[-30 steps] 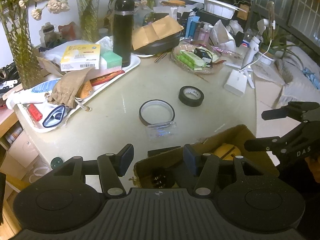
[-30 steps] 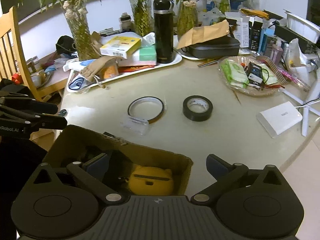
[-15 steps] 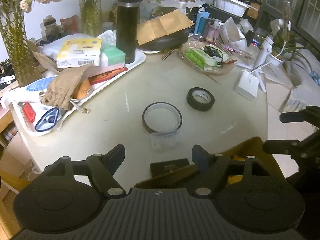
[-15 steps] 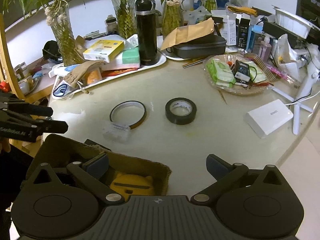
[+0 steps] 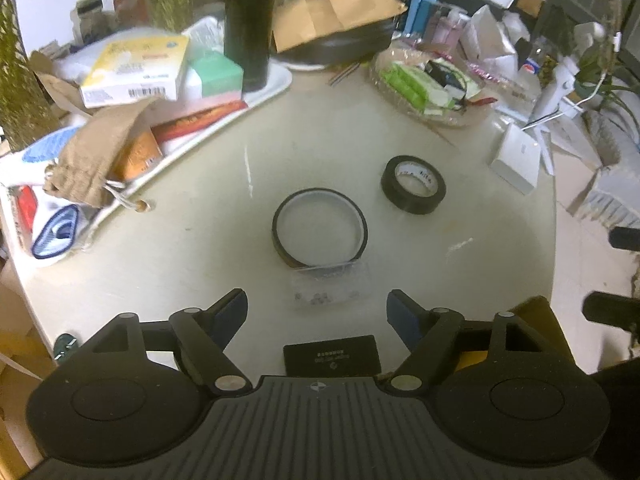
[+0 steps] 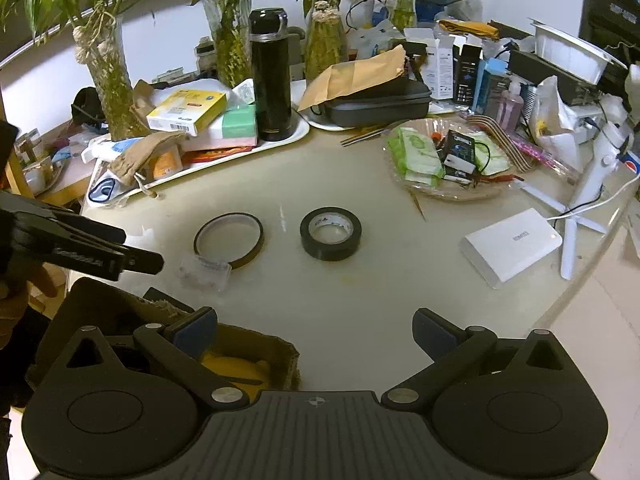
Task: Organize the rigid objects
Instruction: 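Move the left tool toward the clear plastic bead case, then grasp the clear plastic bead case with the left tool and lift it, then move the right tool toward the black tape roll while the left tool holds the case, then grasp the black tape roll with the right tool and lift it, then carry the tape roll and bead case into the cardboard box and release both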
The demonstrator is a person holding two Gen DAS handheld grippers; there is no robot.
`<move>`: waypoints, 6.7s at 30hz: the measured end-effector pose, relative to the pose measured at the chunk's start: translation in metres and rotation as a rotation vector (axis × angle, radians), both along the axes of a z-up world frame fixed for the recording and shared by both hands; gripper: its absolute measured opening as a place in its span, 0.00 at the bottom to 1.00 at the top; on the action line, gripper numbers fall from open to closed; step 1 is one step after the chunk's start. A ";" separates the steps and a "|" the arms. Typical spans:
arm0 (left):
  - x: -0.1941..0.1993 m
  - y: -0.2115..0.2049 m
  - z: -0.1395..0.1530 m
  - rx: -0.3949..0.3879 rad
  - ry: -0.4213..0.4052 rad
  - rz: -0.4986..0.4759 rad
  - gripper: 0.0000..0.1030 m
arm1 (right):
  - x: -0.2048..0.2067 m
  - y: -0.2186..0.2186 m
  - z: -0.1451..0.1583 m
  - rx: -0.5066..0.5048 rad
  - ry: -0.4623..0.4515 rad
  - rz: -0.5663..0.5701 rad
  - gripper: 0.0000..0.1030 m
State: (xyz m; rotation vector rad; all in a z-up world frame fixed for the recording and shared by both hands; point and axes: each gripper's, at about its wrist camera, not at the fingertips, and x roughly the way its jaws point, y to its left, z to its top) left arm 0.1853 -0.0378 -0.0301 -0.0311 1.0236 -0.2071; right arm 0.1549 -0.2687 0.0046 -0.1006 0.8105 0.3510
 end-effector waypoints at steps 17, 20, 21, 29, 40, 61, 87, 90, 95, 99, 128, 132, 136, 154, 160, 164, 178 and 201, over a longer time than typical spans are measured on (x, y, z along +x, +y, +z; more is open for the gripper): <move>0.054 -0.016 -0.042 -0.061 0.157 0.089 0.75 | -0.002 -0.019 -0.002 0.037 0.006 -0.048 1.00; 0.059 -0.019 -0.047 -0.041 0.175 0.098 0.75 | -0.002 -0.021 -0.001 0.048 0.004 -0.050 1.00; 0.060 -0.019 -0.048 -0.040 0.177 0.102 0.75 | -0.002 -0.021 -0.001 0.045 0.005 -0.051 1.00; 0.063 -0.028 -0.056 0.023 0.180 0.111 0.73 | -0.001 -0.021 -0.001 0.048 0.008 -0.057 1.00; 0.056 -0.026 -0.039 0.043 0.107 0.101 0.65 | -0.002 -0.023 -0.003 0.042 0.009 -0.066 1.00; 0.014 -0.013 0.003 0.001 -0.042 0.023 0.65 | 0.002 -0.013 -0.005 0.002 0.011 -0.073 1.00; -0.038 0.048 0.034 -0.036 -0.214 -0.006 0.65 | 0.049 0.015 -0.025 0.011 0.038 -0.045 1.00; -0.038 0.055 0.029 -0.052 -0.211 0.005 0.65 | 0.057 0.018 -0.030 0.010 0.036 -0.033 1.00; -0.039 0.063 0.022 -0.061 -0.213 0.025 0.65 | 0.072 0.023 -0.041 -0.011 0.032 -0.009 1.00; -0.041 0.061 0.023 -0.043 -0.235 0.019 0.65 | 0.086 0.026 -0.051 -0.024 0.029 0.008 1.00; -0.037 0.056 0.017 -0.085 -0.201 -0.055 0.65 | 0.170 0.049 -0.104 -0.057 -0.010 0.081 0.92; -0.038 0.054 0.017 -0.079 -0.204 -0.070 0.65 | 0.177 0.051 -0.109 -0.067 0.000 0.072 0.85; -0.038 0.053 0.017 -0.082 -0.208 -0.082 0.65 | 0.180 0.053 -0.114 -0.066 0.007 0.076 0.80; -0.040 0.051 0.017 -0.094 -0.213 -0.094 0.65 | 0.163 0.046 -0.086 -0.050 -0.007 0.073 0.73; -0.042 0.050 0.018 -0.099 -0.206 -0.103 0.65 | 0.144 0.028 -0.067 -0.033 0.005 0.030 0.73; -0.043 0.050 0.020 -0.094 -0.203 -0.105 0.65 | 0.128 0.022 -0.056 -0.017 0.004 0.015 0.73; -0.068 0.032 0.047 -0.049 -0.226 -0.152 0.65 | 0.054 0.019 -0.003 0.040 -0.025 0.026 0.73; -0.117 0.003 0.035 0.010 -0.058 -0.223 0.66 | -0.038 0.011 0.016 0.104 -0.018 0.052 0.73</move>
